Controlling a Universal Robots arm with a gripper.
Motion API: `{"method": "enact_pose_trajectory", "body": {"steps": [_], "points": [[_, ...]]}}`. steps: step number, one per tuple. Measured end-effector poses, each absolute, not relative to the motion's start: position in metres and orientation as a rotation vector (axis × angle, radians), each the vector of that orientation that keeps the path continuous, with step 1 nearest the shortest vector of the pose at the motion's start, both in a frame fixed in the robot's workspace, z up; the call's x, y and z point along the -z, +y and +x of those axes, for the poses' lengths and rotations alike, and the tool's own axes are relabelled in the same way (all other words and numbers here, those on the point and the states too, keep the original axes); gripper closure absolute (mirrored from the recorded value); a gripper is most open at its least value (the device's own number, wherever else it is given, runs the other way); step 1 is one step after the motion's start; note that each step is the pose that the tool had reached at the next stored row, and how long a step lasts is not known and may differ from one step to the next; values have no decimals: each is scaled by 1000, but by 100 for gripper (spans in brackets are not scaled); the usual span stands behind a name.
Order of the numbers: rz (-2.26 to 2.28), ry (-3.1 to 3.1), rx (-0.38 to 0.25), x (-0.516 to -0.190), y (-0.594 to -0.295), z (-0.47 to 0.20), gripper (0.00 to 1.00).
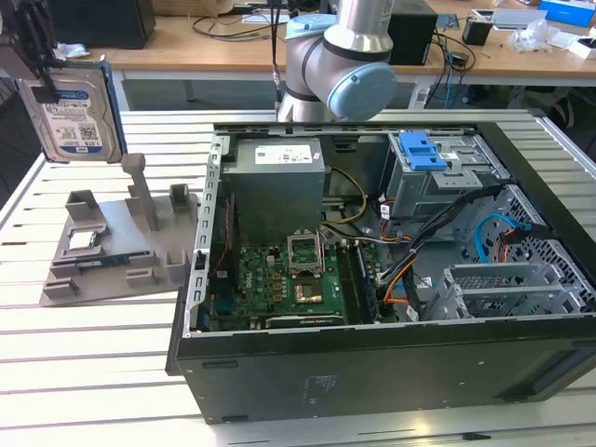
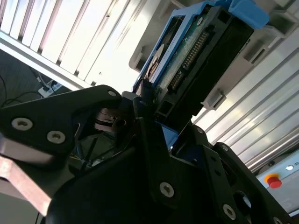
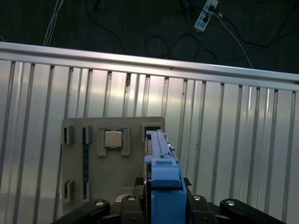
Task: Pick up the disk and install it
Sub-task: 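Pick up the disk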
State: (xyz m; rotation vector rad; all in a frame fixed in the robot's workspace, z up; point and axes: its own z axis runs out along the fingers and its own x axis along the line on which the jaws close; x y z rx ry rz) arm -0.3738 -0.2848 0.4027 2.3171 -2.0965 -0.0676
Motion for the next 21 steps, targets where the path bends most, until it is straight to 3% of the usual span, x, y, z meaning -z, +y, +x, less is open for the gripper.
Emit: {"method": "enact_pose_trajectory", "body": {"steps": [21], "points": [[2317,-2097,68,-489,-285,-374,63]]}}
